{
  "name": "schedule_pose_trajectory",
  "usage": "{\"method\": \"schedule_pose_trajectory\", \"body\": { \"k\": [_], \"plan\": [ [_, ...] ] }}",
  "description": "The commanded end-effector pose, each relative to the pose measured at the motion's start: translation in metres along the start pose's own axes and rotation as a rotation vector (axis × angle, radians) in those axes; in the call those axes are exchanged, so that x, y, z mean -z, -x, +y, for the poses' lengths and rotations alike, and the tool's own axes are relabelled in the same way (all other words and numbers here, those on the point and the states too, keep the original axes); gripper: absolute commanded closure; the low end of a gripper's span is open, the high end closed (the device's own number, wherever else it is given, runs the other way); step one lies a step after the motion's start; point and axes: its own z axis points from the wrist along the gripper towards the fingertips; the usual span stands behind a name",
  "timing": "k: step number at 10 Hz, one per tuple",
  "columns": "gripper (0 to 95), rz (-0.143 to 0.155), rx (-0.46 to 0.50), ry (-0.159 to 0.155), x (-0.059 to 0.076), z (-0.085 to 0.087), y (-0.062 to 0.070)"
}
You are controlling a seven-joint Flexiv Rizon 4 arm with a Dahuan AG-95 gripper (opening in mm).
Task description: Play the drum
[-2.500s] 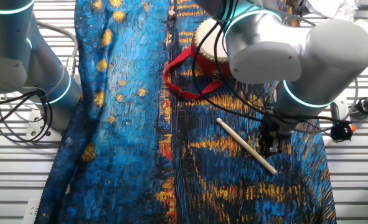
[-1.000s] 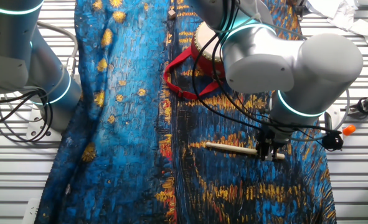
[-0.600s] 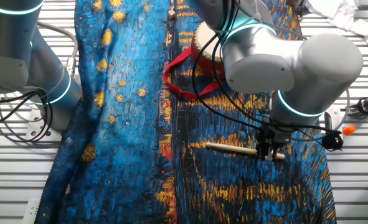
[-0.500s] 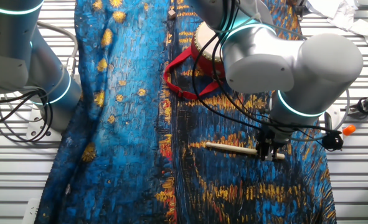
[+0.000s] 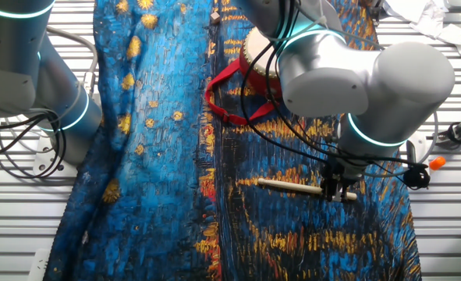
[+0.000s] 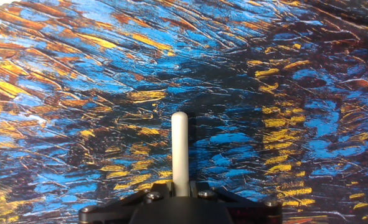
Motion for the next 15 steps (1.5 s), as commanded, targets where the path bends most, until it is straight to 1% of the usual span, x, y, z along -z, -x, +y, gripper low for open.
{"method": "schedule_pose_trajectory", "body": {
  "k": [1,5,6,15],
  "plan": [
    [95.0,0.001,-0.001,0.001,0.0,0.0,0.0],
    [95.0,0.001,-0.001,0.001,0.0,0.0,0.0],
    [95.0,0.102,0.039,0.019,0.187,0.006,-0.014],
    [95.0,0.101,0.043,0.019,0.187,0.006,-0.014]
  ]
}}
